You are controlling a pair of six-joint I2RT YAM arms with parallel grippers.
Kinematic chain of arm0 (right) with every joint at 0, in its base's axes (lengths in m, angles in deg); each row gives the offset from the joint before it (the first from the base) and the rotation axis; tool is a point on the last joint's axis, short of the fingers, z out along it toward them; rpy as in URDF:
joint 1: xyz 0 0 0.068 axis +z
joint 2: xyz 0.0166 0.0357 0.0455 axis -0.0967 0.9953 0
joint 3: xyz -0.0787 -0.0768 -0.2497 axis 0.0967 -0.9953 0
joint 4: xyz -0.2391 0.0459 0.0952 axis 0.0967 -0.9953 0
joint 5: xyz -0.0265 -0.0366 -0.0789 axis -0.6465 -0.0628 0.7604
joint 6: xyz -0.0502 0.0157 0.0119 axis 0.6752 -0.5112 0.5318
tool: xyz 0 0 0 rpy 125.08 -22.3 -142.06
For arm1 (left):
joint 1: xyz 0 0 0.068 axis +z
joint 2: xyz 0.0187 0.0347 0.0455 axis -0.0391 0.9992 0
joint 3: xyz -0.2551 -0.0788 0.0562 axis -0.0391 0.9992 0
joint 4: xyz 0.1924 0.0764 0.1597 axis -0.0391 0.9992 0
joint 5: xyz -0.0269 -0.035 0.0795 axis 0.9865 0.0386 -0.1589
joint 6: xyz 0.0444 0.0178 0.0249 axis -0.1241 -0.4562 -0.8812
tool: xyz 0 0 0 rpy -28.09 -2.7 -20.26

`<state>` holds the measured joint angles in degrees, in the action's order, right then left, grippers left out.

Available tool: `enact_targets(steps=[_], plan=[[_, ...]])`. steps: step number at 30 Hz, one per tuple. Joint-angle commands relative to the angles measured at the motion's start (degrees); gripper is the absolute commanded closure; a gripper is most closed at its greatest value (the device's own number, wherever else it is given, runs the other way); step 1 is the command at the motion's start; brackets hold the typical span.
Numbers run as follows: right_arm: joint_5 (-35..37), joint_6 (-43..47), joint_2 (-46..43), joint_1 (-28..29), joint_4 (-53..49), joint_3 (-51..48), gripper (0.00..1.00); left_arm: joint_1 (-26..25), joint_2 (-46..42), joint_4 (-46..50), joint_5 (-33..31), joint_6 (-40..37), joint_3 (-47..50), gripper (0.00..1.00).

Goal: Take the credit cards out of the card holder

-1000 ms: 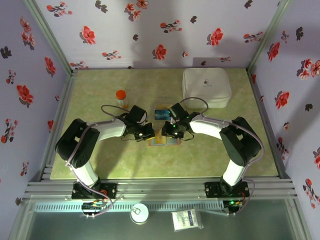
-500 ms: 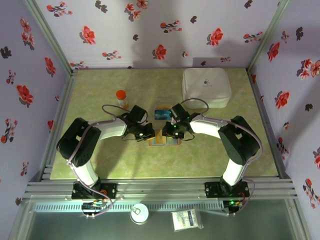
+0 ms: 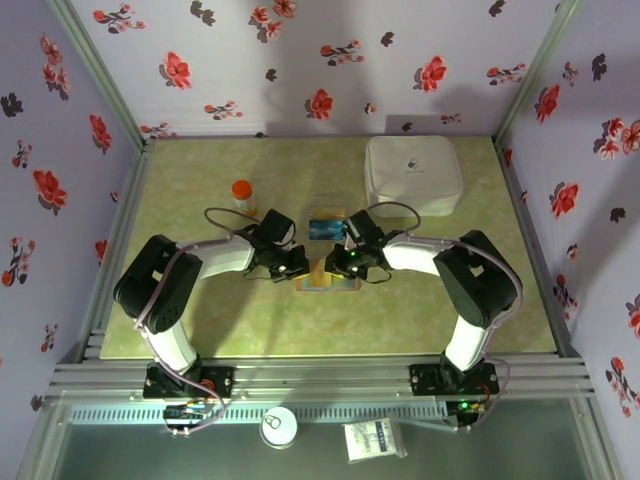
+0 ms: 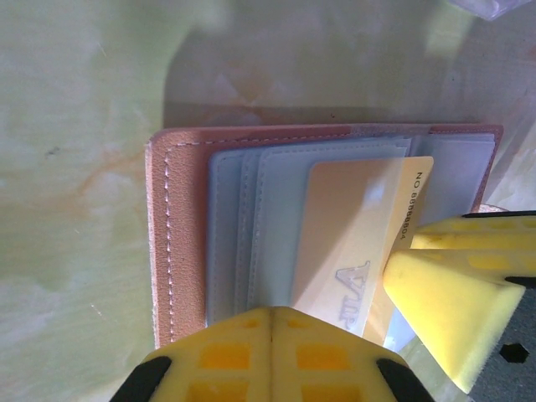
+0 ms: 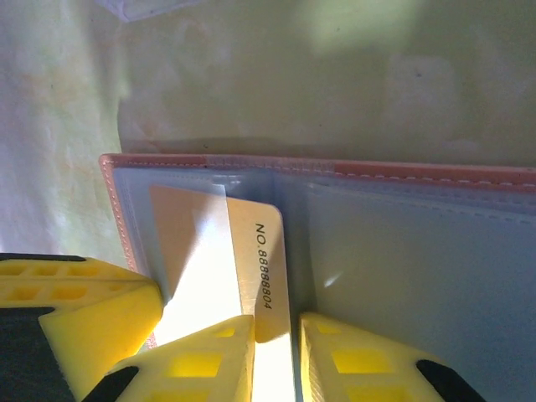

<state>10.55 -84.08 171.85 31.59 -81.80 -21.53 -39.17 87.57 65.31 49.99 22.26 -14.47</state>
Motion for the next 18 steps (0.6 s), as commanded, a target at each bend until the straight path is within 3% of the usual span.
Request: enact_targets(steps=[1,18], plan=[[-2.36,-2.1,-1.93,-0.41,3.83,-1.46,0.8,-0.26,2.06,3.47,-1.73,-1.33,-0.81,1.0],[-4.27,-4.51,-2.67,-1.5,10.2,-5.07,0.86,-0.4,1.81,4.56,-1.96,-1.64,-1.52,1.0]])
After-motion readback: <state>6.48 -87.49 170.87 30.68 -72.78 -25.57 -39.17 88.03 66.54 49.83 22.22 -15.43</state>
